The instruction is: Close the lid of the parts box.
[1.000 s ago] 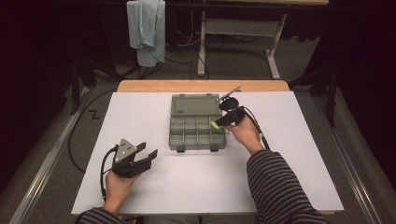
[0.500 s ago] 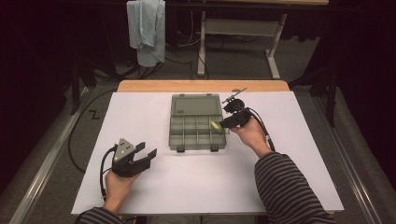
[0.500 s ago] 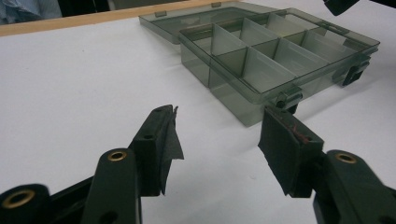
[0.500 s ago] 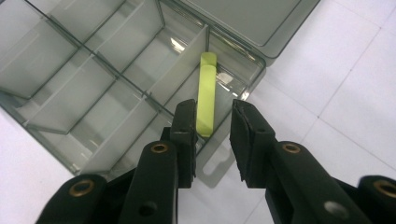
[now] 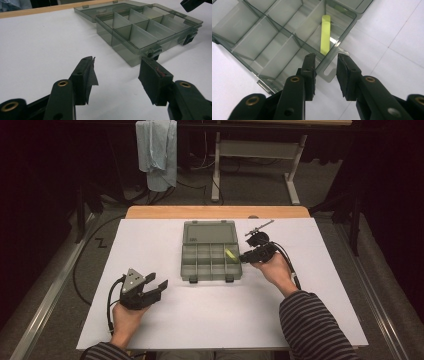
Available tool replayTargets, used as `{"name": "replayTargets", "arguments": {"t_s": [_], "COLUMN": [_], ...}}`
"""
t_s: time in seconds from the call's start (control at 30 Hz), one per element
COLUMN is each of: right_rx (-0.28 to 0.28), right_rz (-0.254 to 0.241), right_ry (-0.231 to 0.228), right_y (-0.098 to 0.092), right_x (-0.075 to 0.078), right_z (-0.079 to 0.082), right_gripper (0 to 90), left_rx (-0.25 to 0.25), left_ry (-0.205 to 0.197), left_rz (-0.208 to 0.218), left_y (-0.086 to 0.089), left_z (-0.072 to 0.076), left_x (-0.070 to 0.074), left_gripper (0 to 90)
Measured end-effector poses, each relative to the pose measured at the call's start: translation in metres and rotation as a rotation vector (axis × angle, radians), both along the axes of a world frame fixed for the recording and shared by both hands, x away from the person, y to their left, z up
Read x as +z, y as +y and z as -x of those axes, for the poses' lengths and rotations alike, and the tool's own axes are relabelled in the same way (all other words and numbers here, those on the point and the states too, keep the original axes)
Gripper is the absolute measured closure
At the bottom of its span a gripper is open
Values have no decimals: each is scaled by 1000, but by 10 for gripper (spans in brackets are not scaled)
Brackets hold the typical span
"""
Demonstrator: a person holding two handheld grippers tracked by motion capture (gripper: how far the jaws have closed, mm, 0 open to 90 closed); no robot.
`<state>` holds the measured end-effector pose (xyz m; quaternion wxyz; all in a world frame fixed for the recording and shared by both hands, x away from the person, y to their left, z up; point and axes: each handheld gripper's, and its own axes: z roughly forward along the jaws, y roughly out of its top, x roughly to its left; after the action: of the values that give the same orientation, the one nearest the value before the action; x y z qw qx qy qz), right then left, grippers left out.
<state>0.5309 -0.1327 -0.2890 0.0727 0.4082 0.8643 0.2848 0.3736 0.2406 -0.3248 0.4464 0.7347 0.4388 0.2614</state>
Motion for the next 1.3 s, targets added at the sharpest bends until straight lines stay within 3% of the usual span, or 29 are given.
{"name": "replayTargets", "arguments": {"t_s": [0.27,0.57,0.97,1.3], "right_rx": [-8,-33,-41,-67], "right_rz": [-6,-51,8,7], "right_ry": [10,7,33,50], "right_y": [0,-1,10,14], "right_x": [-7,-4,-9,-11], "right_z": [5,4,-5,-9], "right_gripper": [709,724,735,753], "left_rx": [1,8,-2,-5], "left_ry": [-10,-10,-3,7], "left_rz": [-6,6,7,6], "left_y": [-2,-1,-2,-2], "left_z": [2,1,1,0], "left_x": [1,2,2,2], "left_gripper": [451,450,444,438]}}
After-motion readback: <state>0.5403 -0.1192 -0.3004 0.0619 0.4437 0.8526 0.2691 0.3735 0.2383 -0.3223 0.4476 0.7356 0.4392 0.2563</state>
